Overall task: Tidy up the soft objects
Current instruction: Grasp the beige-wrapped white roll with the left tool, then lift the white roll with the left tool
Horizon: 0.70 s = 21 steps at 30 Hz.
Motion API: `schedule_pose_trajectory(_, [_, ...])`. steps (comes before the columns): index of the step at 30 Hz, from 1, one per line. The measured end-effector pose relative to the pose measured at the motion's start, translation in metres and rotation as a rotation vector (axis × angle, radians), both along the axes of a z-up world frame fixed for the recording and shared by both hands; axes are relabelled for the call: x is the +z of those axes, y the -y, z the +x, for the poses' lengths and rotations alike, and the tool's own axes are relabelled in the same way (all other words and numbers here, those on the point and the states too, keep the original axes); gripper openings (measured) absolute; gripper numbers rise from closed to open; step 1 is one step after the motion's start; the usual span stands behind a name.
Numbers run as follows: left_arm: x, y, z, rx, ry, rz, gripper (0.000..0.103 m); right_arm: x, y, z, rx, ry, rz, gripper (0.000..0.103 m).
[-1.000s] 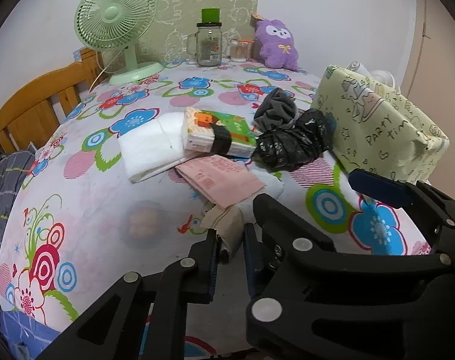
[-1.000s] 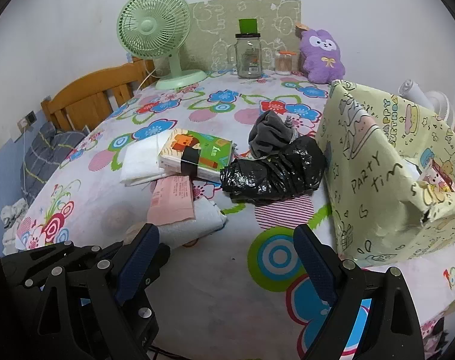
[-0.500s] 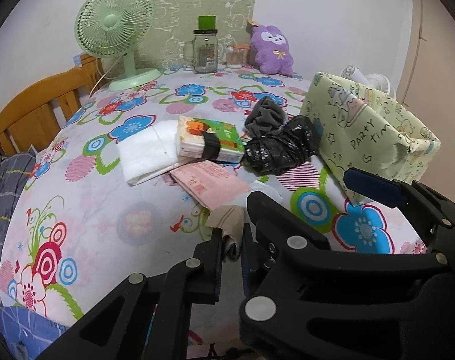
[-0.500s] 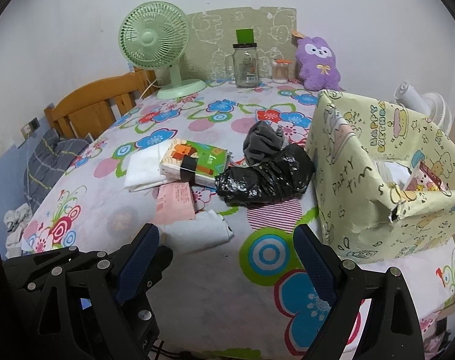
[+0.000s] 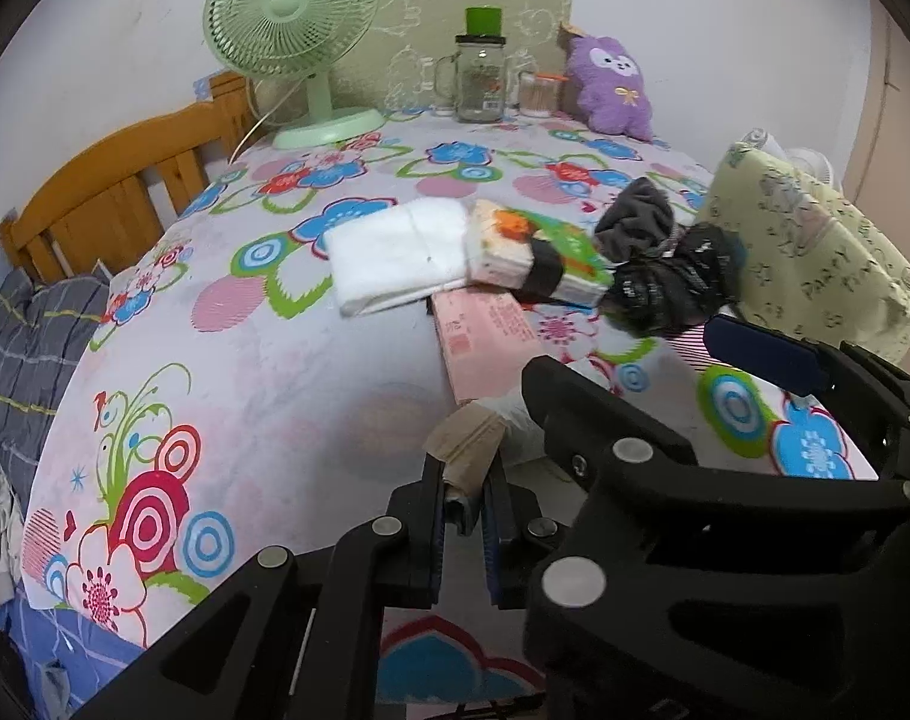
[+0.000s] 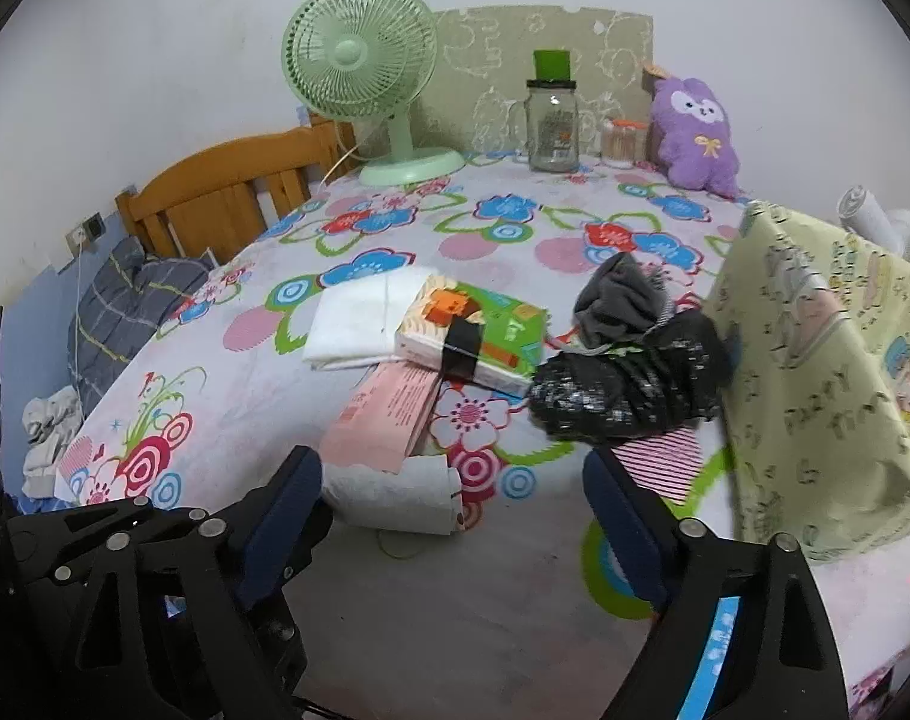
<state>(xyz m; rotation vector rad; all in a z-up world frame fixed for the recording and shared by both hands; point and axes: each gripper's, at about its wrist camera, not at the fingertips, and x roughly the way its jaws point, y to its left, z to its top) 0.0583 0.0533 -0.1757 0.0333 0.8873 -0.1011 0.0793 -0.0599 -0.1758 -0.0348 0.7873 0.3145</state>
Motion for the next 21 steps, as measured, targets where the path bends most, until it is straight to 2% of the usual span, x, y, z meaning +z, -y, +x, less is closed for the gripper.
schedule_pose_trajectory(8, [-0.002,-0.012,0.012,-0.010,-0.011,-0.007,0.008,-0.003,-0.014,0.016,0.004,-0.011,-0.003,0.088])
schedule_pose_trajectory(12, [-0.002,-0.015,0.020,-0.015,-0.019,-0.013,0.008,-0.006,-0.020,0.026,0.001,-0.033,-0.003,0.083])
schedule_pose_trajectory(21, [-0.002,-0.011,0.022,-0.029,-0.027,-0.057,0.007,-0.008,-0.019,0.029,-0.001,-0.045,-0.019,0.083])
